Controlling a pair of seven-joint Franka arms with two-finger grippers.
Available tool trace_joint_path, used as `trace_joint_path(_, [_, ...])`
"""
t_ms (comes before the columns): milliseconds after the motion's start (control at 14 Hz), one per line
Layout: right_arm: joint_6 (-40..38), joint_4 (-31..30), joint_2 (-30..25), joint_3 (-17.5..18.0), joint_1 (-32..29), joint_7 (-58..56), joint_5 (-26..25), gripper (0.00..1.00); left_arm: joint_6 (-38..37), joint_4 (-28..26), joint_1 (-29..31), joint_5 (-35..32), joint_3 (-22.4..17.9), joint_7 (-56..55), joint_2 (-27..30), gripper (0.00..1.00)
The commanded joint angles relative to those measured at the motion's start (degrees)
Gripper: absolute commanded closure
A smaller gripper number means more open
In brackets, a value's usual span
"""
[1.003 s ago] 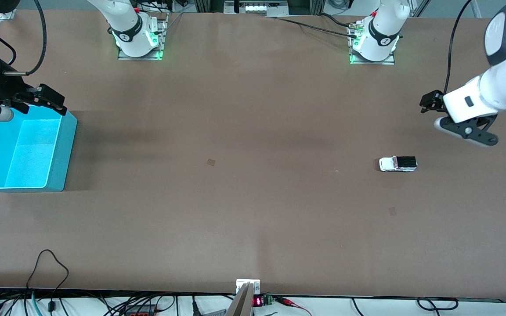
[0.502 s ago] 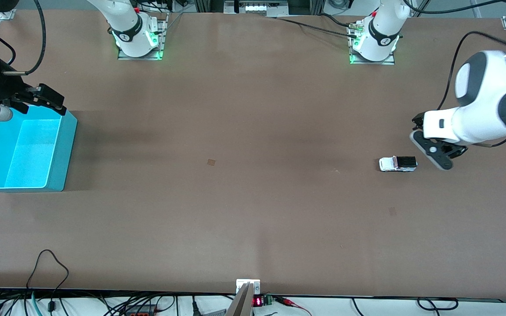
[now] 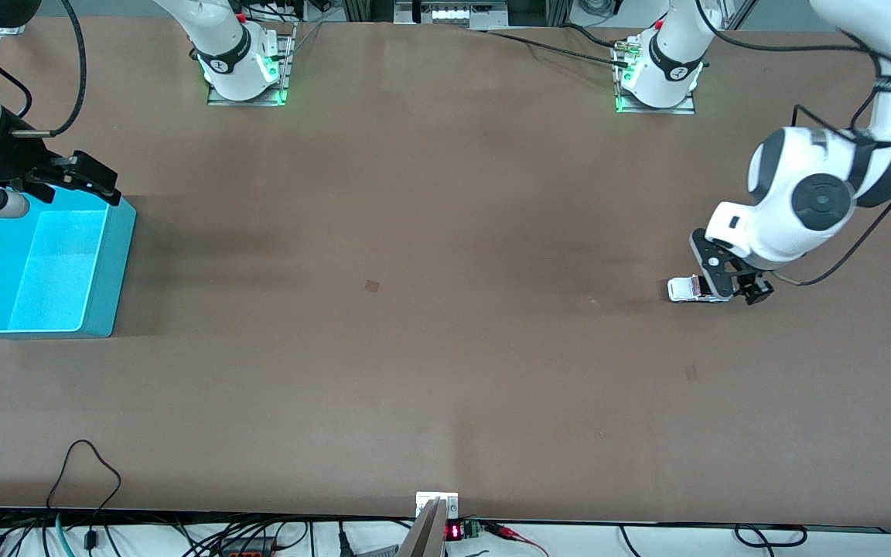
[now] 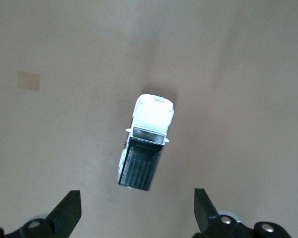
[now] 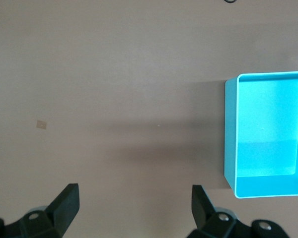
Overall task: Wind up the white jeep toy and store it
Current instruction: 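Lower the left gripper and grasp the white jeep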
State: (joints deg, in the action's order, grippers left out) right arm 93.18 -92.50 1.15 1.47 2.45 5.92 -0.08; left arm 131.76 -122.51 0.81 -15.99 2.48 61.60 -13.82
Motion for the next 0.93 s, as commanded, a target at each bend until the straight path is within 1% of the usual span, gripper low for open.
trace_joint_path(0, [-0.4,1.2,0.4,0.1,-0.1,0.1,0.9,0.00,6.6,-2.8,0.8,-3.2,0.2,3.2,-2.1,0.00])
trace_joint_path(72, [-0.4,1.2,0.4,0.1,-0.2,0.0,0.9,0.00,9.8,-3.4,1.0,-4.1,0.2,5.2,-2.8,0.00])
trace_joint_path(287, [-0.4,1.2,0.4,0.1,-0.3,-0.3,0.8,0.00,14.4,-3.7,3.0,-4.2,0.2,8.7,-6.3,0.00])
trace_joint_path(573, [-0.4,1.2,0.4,0.1,-0.3,-0.2,0.9,0.00,16.9,-5.5,3.1,-4.3,0.2,9.1,-7.1,0.00])
trace_joint_path(717, [-0.3,1.2,0.4,0.1,-0.4,-0.2,1.0,0.00,19.4,-5.8,3.1,-4.3,0.2,9.1,-8.9,0.00])
trace_joint_path(788, [-0.3,1.2,0.5,0.1,-0.4,-0.1,1.0,0.00,19.9,-5.8,3.1,-4.4,0.2,9.7,-9.1,0.12])
trace_joint_path(860, [-0.3,1.2,0.5,0.1,-0.3,-0.1,1.0,0.00,20.0,-5.8,3.1,-4.3,0.2,10.5,-9.2,0.30])
